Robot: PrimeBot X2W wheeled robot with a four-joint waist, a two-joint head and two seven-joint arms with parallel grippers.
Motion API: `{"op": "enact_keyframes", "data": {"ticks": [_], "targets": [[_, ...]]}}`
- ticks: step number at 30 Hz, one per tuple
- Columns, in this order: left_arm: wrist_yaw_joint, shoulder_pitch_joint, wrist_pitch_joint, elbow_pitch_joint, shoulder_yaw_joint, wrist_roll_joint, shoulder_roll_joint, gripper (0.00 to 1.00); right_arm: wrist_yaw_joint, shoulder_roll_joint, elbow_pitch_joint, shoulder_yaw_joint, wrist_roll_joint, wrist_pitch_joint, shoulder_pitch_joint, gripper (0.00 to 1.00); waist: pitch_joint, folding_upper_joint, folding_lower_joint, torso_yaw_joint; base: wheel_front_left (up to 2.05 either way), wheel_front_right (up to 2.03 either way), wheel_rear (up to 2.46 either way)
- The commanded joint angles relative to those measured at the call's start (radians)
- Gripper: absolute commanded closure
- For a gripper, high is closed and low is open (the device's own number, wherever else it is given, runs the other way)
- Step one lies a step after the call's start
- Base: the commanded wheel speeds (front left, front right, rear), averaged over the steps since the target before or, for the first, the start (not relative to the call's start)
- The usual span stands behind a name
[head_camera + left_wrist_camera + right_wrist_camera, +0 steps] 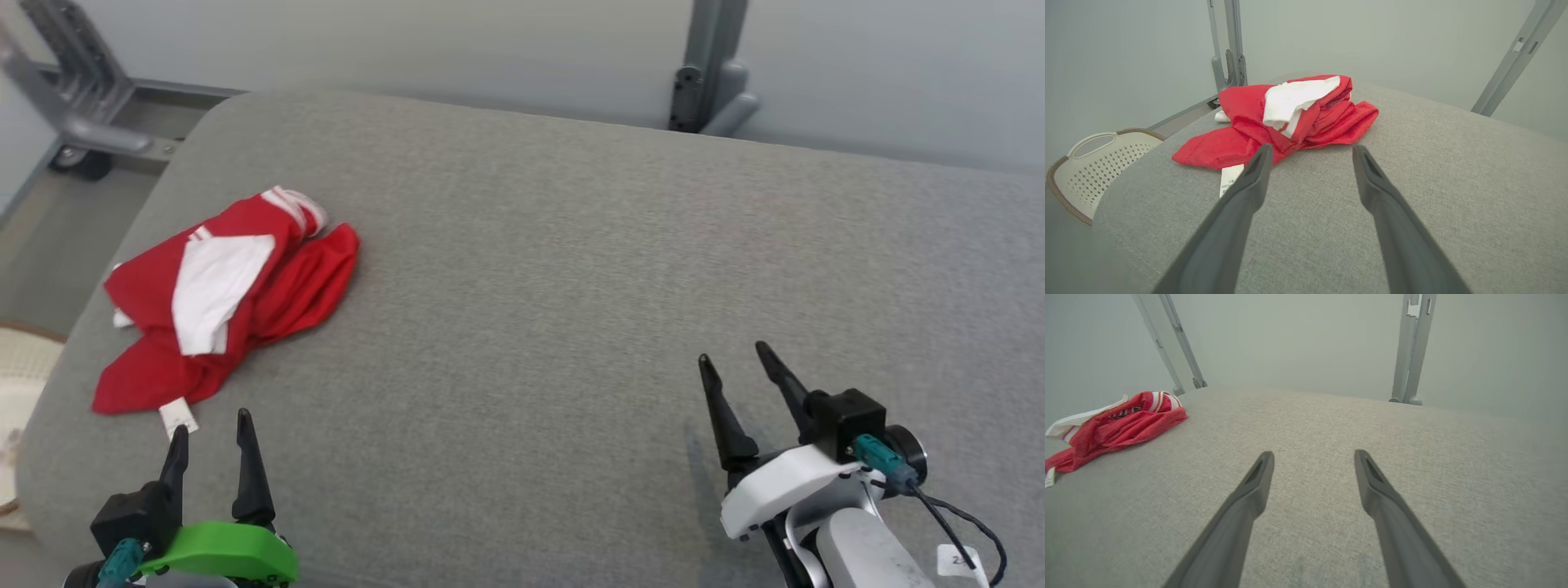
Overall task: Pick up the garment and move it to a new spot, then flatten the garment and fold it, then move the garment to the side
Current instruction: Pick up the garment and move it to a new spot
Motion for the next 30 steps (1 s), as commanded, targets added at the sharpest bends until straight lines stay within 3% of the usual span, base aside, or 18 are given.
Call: {"op": "enact_keyframes", "data": {"ticks": [1, 8, 17, 21, 25, 30], "targets": [[0.006, 0.008, 0.000, 0.003, 0.014, -0.005, 0.003, 0.00, -0.001, -0.002, 0.011, 0.026, 0.010, -0.003, -0.017, 0.00, 0.007, 0.0000, 0.0000, 0.175, 0.00, 0.00, 0.00], [-0.012, 0.015, 0.000, 0.019, 0.034, -0.026, 0.002, 0.00, -0.001, -0.005, 0.024, 0.051, 0.024, -0.003, -0.038, 0.00, 0.010, 0.0000, 0.0000, 0.203, 0.00, 0.00, 0.00], [-0.073, -0.089, 0.000, 0.075, 0.077, -0.068, 0.008, 0.00, -0.001, -0.033, 0.029, 0.043, 0.012, -0.003, -0.060, 0.00, 0.078, 0.0000, 0.0000, 0.146, 0.00, 0.00, 0.00], [-0.088, -0.246, 0.000, 0.116, 0.062, -0.102, 0.090, 0.00, -0.001, -0.064, 0.010, 0.023, -0.005, -0.003, -0.092, 0.00, 0.153, 0.0000, 0.0000, 0.106, 0.00, 0.00, 0.00], [-0.087, -0.424, 0.006, 0.204, -0.120, -0.247, 0.243, 0.00, -0.001, -0.071, -0.017, -0.028, -0.037, -0.003, -0.136, 0.00, 0.226, 0.0000, 0.0000, 0.054, 0.00, 0.00, 0.00], [-0.088, -0.562, 0.071, 0.307, -0.287, -0.420, 0.353, 0.00, -0.001, -0.087, -0.029, -0.046, -0.056, -0.003, -0.171, 0.00, 0.293, 0.0000, 0.0000, 0.002, 0.00, 0.00, 0.00]]}}
